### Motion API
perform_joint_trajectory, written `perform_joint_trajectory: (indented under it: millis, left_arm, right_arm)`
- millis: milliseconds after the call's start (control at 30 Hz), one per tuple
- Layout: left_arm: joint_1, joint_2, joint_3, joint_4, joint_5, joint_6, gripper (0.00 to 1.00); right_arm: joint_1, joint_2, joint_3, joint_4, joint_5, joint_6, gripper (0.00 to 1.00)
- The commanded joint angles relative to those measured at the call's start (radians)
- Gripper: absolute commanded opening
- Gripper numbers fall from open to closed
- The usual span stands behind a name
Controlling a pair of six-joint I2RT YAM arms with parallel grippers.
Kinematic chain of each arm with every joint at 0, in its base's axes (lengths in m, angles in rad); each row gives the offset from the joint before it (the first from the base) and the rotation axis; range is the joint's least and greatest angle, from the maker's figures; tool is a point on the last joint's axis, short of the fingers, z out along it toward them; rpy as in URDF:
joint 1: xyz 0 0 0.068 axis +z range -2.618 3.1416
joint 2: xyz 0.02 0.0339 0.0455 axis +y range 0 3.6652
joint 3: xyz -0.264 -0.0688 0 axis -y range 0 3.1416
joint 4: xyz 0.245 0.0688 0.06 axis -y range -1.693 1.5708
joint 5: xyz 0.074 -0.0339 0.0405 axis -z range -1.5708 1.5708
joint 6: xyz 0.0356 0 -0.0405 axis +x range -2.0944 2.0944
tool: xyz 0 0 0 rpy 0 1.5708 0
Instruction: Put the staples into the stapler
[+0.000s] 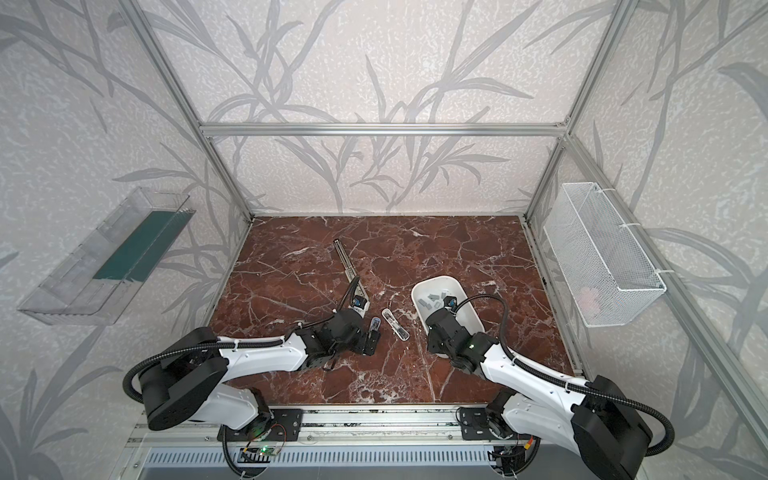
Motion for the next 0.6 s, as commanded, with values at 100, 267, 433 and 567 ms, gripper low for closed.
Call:
perform_joint_trajectory:
  millis: [100, 267, 433, 567]
  left_arm:
    - [-0.003, 0.05, 0.052, -0.019, -0.098, -0.007, 0.9]
    - [-0.003, 0.067, 0.071, -0.04, -0.179, -0.042, 0.85]
    - [-0.002, 0.091, 0.105, -0.064, -0.204, -0.039, 0.83]
    - [-0.002, 0.099, 0.125, -0.078, -0.197, -0.037, 0.83]
  right_arm:
    - [0.025, 0.02, 0.019, 0.041, 0.005, 0.022, 0.23]
    - [0.042, 0.013, 0.014, 0.06, 0.005, 0.037, 0.23]
    - [0.053, 0.008, 0.003, 0.083, 0.008, 0.049, 0.23]
    - [0.053, 0.012, 0.008, 0.083, 0.014, 0.048, 0.23]
